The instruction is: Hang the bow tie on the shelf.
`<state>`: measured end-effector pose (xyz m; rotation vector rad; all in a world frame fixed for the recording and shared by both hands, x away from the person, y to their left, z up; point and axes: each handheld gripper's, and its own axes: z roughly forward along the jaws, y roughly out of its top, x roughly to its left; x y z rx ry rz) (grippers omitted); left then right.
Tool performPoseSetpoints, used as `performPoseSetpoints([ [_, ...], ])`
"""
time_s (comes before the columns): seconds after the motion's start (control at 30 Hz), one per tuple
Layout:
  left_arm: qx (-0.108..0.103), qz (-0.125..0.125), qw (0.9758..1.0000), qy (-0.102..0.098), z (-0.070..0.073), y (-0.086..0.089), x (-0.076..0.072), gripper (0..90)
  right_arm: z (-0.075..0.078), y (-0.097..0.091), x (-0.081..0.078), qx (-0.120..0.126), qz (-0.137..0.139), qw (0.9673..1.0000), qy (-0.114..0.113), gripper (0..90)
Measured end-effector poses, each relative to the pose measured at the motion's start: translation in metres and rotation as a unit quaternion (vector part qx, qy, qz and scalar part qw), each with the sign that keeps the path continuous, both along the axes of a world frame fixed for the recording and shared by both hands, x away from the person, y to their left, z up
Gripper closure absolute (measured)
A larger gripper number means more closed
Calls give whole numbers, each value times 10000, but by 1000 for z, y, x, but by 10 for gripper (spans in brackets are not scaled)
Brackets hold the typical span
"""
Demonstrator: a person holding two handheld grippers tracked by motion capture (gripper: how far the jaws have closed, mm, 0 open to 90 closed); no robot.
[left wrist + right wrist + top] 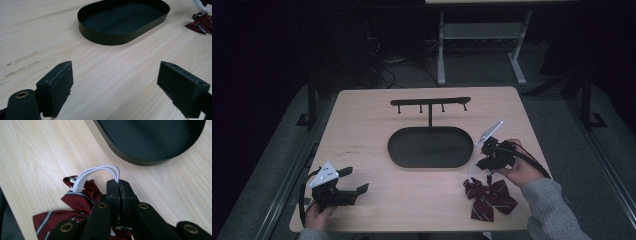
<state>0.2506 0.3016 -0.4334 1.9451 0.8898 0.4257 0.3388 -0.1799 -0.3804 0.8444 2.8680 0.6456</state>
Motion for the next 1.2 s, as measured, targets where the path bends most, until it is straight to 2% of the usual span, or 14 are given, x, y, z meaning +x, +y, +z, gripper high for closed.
performPoseSetpoints([
  [0.37,24,-15,10000,-3,0,1,0,131,18,7,-6,142,192,9996,-144,871],
  [0.53,-50,25,10000,-27,0,1,0,131,26,11,-6,131,254,9993,-231,871],
  [1.2,-33,0,10000,-32,1,0,-1,131,64,29,-7,149,502,9970,-573,872],
])
